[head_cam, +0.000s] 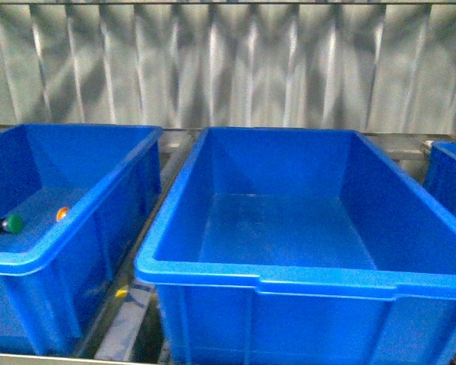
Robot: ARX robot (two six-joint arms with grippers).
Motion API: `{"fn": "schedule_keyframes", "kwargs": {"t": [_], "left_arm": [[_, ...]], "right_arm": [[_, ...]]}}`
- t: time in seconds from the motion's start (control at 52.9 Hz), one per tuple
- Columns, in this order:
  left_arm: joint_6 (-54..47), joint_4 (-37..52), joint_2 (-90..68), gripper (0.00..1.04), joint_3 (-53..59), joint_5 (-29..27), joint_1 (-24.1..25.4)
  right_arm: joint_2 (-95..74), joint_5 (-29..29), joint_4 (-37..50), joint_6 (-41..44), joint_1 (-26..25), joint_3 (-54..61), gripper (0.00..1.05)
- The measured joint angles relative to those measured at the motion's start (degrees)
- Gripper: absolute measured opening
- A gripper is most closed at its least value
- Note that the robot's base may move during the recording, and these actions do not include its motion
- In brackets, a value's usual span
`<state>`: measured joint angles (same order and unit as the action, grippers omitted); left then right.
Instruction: Pick red and yellow buttons and place in box
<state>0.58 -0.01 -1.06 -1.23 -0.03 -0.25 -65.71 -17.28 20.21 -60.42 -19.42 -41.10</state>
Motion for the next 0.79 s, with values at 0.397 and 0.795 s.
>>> {"fn": "schedule_keyframes", "kwargs": {"t": [0.397, 0.795], "left_arm": [[-0.1, 0.0, 0.0, 0.97, 0.0, 0.2, 0.1], [-0.1, 0.0, 0.0, 0.97, 0.0, 0.0, 0.1]], "right_arm": [[-18.2, 1.1, -7.4, 20.0, -4.5, -19.7, 0.39], [-51.0, 2.2, -25.8, 36.4, -4.9, -52.5, 0.39]]}}
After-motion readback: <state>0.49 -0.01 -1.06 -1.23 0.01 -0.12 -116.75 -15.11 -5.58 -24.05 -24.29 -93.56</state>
